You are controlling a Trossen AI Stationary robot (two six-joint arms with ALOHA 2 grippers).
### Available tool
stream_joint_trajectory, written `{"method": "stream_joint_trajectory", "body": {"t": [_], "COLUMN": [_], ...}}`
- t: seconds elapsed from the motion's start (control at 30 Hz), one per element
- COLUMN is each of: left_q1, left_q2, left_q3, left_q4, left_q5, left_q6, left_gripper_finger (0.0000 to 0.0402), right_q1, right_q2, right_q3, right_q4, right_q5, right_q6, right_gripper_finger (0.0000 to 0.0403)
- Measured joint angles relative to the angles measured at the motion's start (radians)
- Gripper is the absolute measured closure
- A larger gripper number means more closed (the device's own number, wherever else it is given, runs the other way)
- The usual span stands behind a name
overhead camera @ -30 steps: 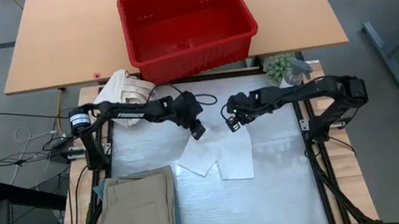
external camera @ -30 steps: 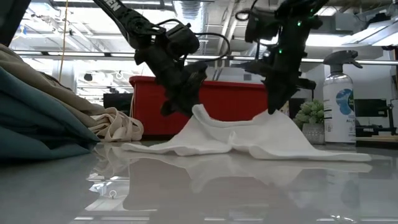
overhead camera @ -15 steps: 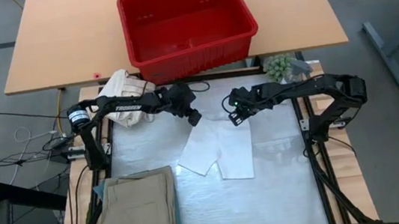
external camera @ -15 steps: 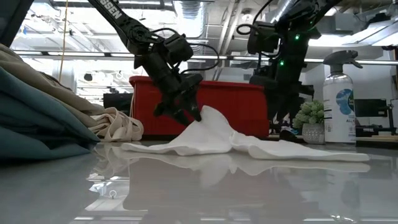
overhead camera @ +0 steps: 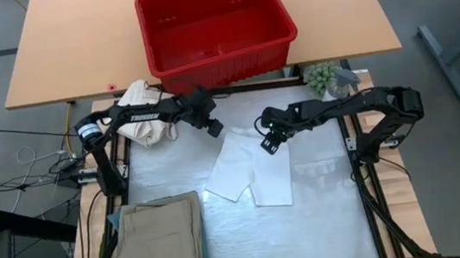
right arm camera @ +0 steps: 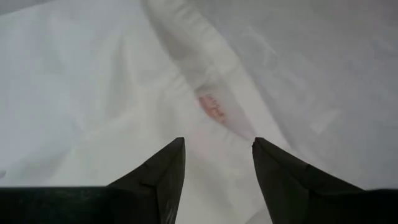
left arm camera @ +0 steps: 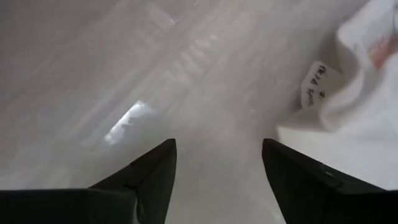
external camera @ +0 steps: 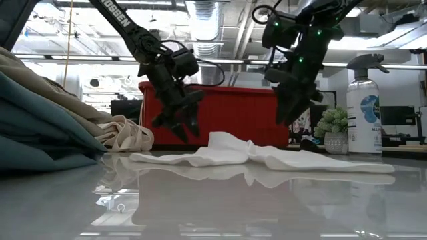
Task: Fold Laundry from Bin
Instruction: Fold the white underwear
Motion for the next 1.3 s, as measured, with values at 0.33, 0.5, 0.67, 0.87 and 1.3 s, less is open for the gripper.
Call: {"method": "stream_joint_trajectory", "body": {"t": [0.33,0.5,0.67,0.87,1.3], "left_q1": [0.001,-0.089,-0.167,-0.199,-0.259], "left_q2": [-0.070,-0.171,-0.209,-0.210,-0.217], "left_q3": [0.000,-0.001,-0.083,-0.218,-0.230], "left_q4": [-0.136,-0.234,-0.109,0.074,0.181], "left_q5": [0.276,0.124,-0.039,-0.015,-0.007], "left_q6": [0.152,0.101,-0.178,-0.380,-0.431], "left_gripper_finger": [0.0170,0.0170,0.0170,0.0170,0.0170], "right_q1": [0.179,0.268,0.324,0.354,0.197], "right_q2": [0.000,0.000,0.000,0.000,0.000], "right_q3": [0.000,0.000,0.000,0.000,-0.052], "right_q4": [0.021,-0.011,-0.014,-0.028,-0.212], "right_q5": [-0.001,0.015,0.076,0.090,0.110], "right_q6": [-0.094,-0.045,0.031,0.099,0.738], "right_gripper_finger": [0.0190,0.0202,0.0210,0.0210,0.0222]}}
